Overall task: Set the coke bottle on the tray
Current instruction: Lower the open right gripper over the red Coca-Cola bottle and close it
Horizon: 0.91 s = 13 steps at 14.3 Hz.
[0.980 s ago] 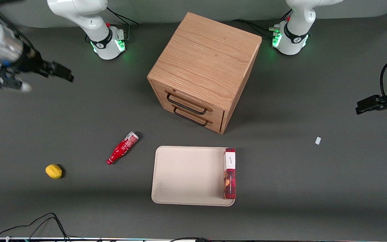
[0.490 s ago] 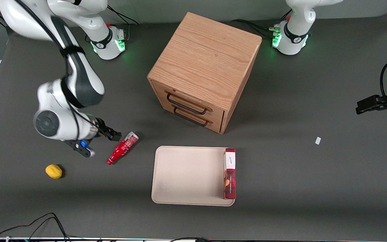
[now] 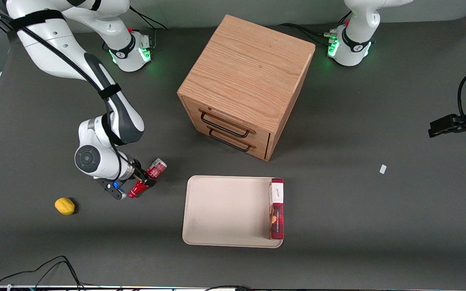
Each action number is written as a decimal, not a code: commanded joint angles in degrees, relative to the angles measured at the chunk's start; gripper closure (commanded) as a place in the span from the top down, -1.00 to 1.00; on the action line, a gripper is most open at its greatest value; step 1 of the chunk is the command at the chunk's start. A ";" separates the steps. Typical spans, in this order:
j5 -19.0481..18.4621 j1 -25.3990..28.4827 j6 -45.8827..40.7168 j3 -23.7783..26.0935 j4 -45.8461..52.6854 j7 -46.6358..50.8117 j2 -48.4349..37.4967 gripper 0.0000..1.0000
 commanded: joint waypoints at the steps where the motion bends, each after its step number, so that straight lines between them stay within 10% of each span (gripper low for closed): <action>1: -1.46 0.06 5.89 0.23 -2.86 2.16 0.69 1.00; 6: -1.46 0.06 10.47 0.23 -4.10 2.16 2.71 1.00; 7: -1.72 0.06 10.74 0.23 -4.10 2.07 2.89 0.51; 8: -3.20 0.06 10.74 0.23 -4.10 2.07 2.98 -0.98; 13: -3.65 0.50 9.95 0.23 -3.57 1.90 1.76 -1.00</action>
